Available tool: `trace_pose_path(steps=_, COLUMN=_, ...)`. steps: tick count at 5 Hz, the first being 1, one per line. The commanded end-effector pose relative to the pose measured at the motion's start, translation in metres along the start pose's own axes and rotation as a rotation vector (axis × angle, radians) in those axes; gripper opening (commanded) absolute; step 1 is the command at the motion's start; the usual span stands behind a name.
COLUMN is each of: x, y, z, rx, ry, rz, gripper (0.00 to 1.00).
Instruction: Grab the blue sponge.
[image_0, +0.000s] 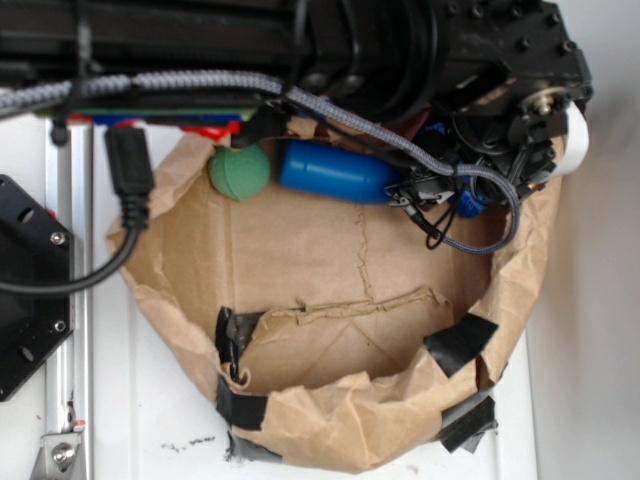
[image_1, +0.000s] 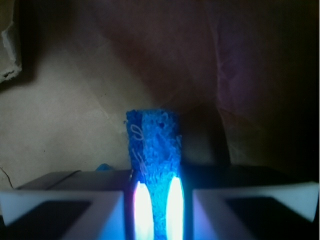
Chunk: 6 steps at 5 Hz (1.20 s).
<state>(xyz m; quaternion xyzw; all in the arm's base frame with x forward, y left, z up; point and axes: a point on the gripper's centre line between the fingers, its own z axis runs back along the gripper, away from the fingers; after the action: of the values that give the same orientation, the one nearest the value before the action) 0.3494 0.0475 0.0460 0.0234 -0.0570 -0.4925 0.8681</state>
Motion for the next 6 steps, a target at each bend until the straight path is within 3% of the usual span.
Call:
trace_pose_path(steps=1, x=0.011, y=-0.021, z=0.037, rx=0.035, ry=-0.03, rz=-0.09, gripper=0.0)
trace_pose_path(steps=2, x=0.014, y=-0.046, z=0.062, rx=0.021, ry=-0.067, rz=-0.157, gripper=0.0)
trace_pose_path(steps=4, x=0.009, y=-0.074, z=0.101, rx=-0.033, ry=-0.061, rz=-0.12, gripper=0.0)
trace_pose_path(steps=6, x=-0.001, y=-0.072, z=0.11, rx=-0.06, ry=-0.107, rz=0.058, gripper=0.0)
